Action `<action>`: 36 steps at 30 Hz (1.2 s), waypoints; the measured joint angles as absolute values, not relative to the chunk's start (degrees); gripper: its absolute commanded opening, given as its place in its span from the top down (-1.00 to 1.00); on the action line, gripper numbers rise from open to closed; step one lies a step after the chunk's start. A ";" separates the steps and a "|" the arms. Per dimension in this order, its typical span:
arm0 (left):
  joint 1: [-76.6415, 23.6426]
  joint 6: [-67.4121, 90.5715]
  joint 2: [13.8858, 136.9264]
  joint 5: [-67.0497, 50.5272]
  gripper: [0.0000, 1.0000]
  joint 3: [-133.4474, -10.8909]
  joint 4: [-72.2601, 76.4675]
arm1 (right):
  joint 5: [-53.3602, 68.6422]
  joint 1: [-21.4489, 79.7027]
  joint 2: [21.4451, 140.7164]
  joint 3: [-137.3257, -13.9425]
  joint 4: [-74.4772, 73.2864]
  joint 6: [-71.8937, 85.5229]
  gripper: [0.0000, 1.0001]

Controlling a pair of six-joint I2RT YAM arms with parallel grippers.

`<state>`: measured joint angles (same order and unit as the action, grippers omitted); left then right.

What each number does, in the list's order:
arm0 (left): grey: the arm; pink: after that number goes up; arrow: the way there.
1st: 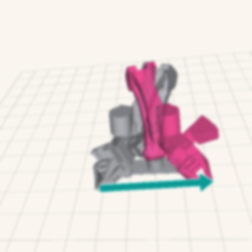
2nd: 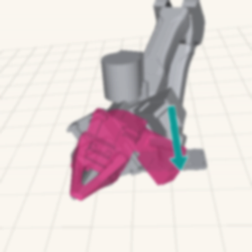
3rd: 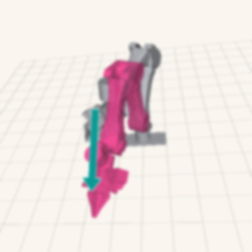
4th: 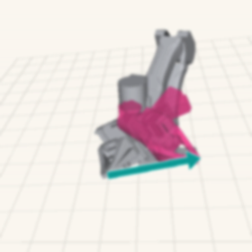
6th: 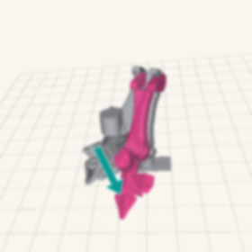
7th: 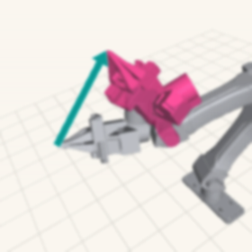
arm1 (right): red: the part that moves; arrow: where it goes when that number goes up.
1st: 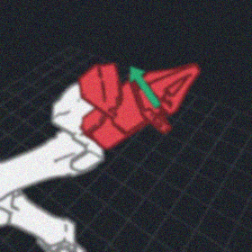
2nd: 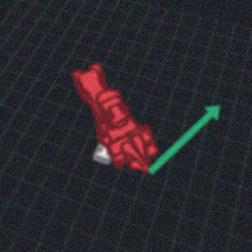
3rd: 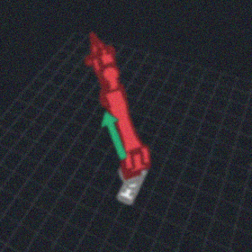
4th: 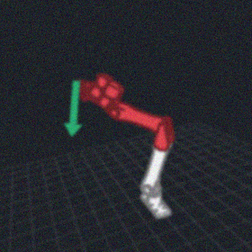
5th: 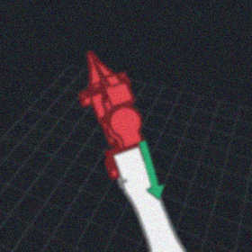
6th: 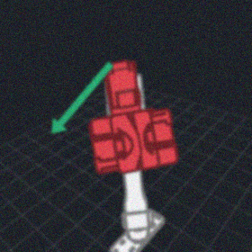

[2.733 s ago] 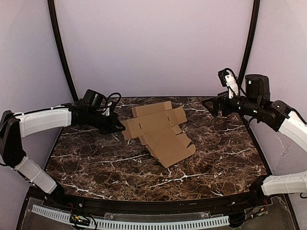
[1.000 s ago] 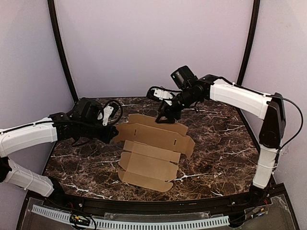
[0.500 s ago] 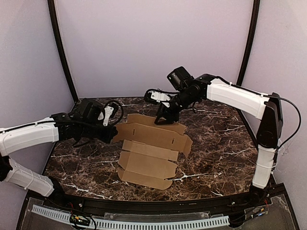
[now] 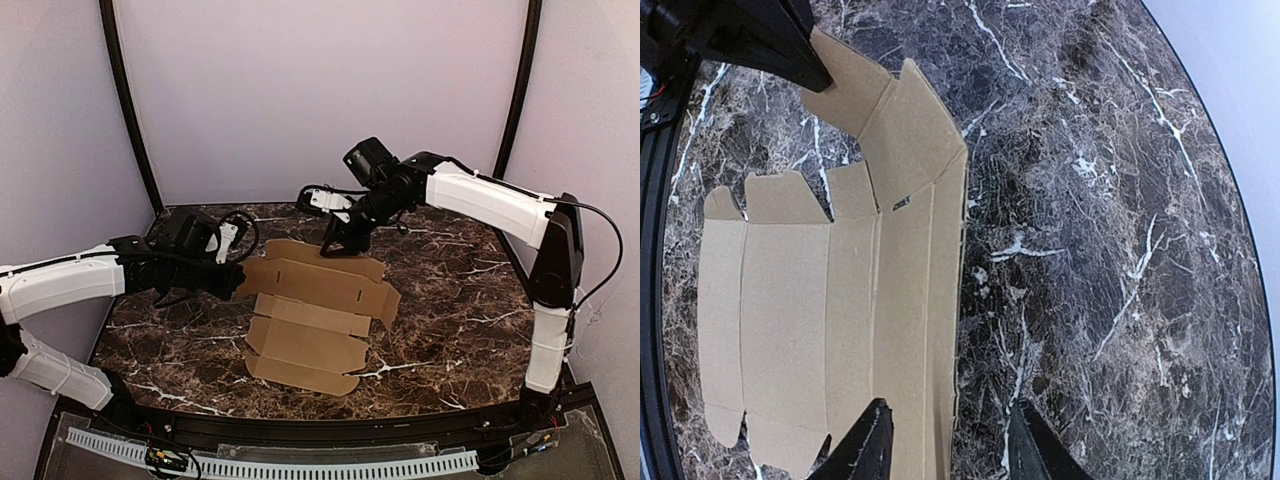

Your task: Fold the paper box

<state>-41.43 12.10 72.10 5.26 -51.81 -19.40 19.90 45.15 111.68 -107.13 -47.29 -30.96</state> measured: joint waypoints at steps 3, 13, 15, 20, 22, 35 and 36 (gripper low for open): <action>-41.43 12.16 72.07 5.26 0.99 -51.81 -19.40 | 19.35 45.23 112.55 -107.35 -47.64 -31.03 0.26; -41.43 12.21 71.02 5.23 0.99 -51.81 -19.40 | 18.35 45.50 113.82 -107.87 -48.58 -31.20 0.76; -41.43 12.21 71.00 5.26 0.99 -51.81 -19.40 | 18.11 45.52 113.82 -108.03 -48.69 -30.96 1.00; -41.43 12.25 71.00 5.30 0.99 -51.81 -19.38 | 17.93 45.95 113.82 -108.05 -48.99 -31.48 1.00; -41.43 12.29 71.00 5.54 0.90 -51.81 -19.42 | 17.78 46.15 113.82 -108.05 -49.01 -31.53 1.00; -41.43 15.94 70.98 12.29 -0.16 -51.81 -22.96 | 13.41 47.37 111.13 -103.22 -46.89 -32.86 1.00; -41.43 16.32 70.91 12.67 -0.17 -51.81 -23.29 | 12.95 47.55 110.63 -102.41 -46.46 -32.95 1.00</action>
<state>-41.43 16.32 70.91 12.67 -51.81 -23.29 12.95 47.55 110.63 -102.41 -46.46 -32.95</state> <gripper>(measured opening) 0.562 0.007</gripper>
